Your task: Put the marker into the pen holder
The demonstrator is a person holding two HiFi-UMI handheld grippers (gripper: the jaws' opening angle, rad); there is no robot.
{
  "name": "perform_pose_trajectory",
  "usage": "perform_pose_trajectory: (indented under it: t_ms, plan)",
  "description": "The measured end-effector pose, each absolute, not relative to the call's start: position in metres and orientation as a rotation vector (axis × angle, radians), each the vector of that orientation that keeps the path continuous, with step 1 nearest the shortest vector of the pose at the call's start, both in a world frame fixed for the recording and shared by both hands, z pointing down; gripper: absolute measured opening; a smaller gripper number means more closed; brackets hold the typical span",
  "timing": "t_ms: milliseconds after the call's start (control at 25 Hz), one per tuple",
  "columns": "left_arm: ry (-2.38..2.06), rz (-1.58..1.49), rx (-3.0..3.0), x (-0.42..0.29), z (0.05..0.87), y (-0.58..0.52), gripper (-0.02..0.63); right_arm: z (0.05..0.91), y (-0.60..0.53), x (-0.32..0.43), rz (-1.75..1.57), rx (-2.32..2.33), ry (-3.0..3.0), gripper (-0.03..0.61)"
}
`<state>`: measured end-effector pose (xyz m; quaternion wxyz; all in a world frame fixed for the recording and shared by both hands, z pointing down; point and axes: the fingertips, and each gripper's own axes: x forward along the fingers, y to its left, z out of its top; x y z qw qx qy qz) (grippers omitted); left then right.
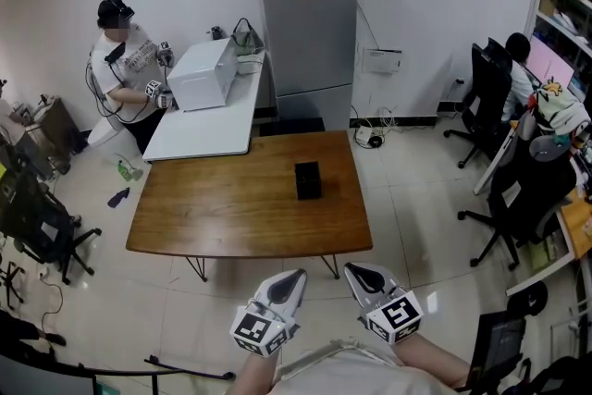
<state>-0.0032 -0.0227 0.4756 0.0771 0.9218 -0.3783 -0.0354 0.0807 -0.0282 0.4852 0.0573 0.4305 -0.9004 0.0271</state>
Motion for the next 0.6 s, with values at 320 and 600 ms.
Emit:
perform_pose_trajectory:
  t_ms: [320, 600]
  plan:
    - [-1.127, -0.102, 2.760, -0.0082, 0.4825, -0.0251, 0.017, 0.4836, -0.0350, 0.0789, 0.109, 1.323, -2.735, 0.002]
    - [-1.130, -0.107, 2.763, -0.0105, 0.4816, -0.0283, 0.016, 0.4828, -0.0374, 0.0763, 0.089, 1.325, -2.733, 0.002]
